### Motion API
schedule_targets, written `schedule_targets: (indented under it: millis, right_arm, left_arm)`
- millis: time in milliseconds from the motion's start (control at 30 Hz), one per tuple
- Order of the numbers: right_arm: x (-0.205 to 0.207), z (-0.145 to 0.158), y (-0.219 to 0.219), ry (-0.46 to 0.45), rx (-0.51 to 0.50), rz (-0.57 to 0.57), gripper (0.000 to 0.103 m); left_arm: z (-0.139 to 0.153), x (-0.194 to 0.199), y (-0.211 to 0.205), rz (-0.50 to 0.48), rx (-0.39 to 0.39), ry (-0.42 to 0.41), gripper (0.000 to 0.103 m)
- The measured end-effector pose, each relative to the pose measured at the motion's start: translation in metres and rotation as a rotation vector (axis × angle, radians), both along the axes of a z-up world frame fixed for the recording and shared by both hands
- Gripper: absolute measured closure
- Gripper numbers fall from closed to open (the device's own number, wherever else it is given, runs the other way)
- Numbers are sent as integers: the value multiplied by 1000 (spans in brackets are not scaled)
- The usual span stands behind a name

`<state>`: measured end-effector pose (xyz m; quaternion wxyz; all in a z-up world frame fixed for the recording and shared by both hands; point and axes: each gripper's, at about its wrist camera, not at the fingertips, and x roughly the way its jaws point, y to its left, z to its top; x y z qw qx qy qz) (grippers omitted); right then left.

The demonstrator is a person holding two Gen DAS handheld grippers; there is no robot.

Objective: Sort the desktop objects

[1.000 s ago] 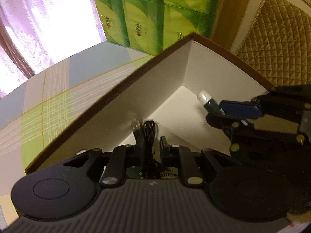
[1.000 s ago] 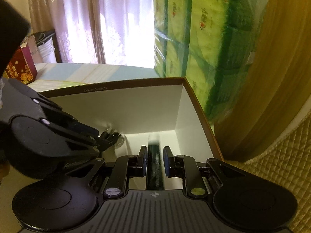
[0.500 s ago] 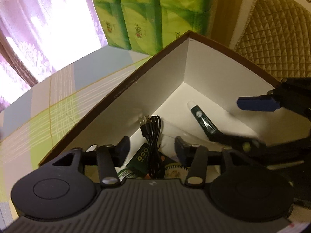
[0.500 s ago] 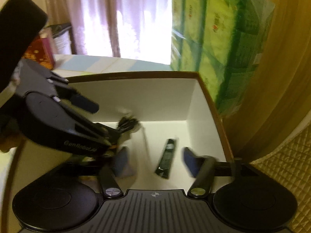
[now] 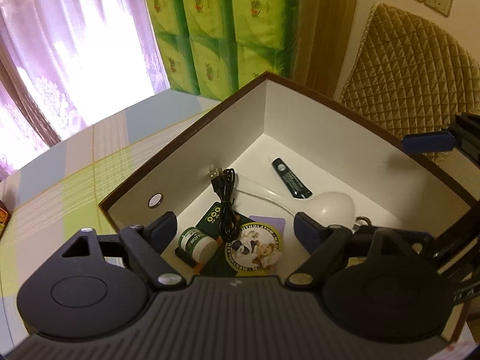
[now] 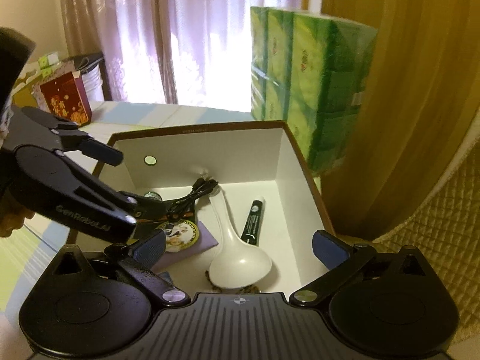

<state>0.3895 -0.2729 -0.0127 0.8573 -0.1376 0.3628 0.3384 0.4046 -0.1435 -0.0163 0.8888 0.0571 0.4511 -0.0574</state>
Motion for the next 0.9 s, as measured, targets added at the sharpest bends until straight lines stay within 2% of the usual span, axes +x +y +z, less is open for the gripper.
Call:
schedule_targets:
  millis: [233, 400, 500, 633, 900]
  right_arm:
    - [-19, 8, -18, 29, 47, -90, 2]
    - [-37, 15, -31, 19, 79, -136, 2]
    - [-50, 18, -36, -10, 79, -171, 2]
    - [-67, 23, -40, -46, 62, -169, 2]
    - [-93, 33, -51, -7, 106, -166, 2]
  left_arm:
    - [22, -32, -8, 18, 10, -55, 12]
    - [34, -57, -13, 41, 54, -108, 7]
    - [42, -72, -13, 56, 38, -133, 4]
    - [49, -92, -14, 65, 22, -167, 2]
    - [66, -132, -15, 87, 8, -209, 2]
